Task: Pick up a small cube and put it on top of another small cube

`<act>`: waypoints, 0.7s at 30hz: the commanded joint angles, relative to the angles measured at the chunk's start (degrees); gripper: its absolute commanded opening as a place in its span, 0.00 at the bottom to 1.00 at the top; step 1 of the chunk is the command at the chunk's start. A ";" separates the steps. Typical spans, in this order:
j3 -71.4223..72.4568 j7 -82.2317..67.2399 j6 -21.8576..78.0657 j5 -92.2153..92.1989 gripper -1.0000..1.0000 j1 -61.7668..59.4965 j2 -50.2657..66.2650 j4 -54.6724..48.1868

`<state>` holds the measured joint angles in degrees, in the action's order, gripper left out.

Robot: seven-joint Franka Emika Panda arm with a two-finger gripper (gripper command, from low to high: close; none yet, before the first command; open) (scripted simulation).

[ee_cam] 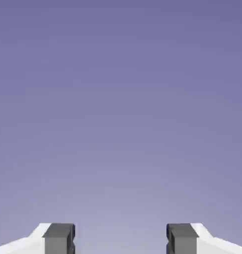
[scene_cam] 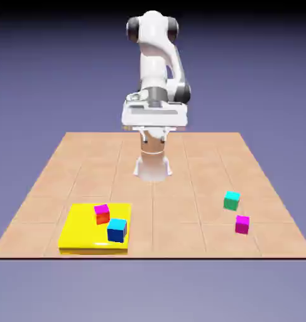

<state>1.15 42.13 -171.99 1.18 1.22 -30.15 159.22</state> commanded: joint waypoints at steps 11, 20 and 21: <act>10.53 -3.03 18.43 10.80 0.50 4.88 22.84 -16.25; 19.14 -5.50 33.51 19.63 0.50 8.88 41.53 -29.54; 20.10 -5.78 35.18 20.61 0.50 9.32 43.61 -31.02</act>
<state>21.25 36.35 -136.81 21.80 10.54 13.45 128.20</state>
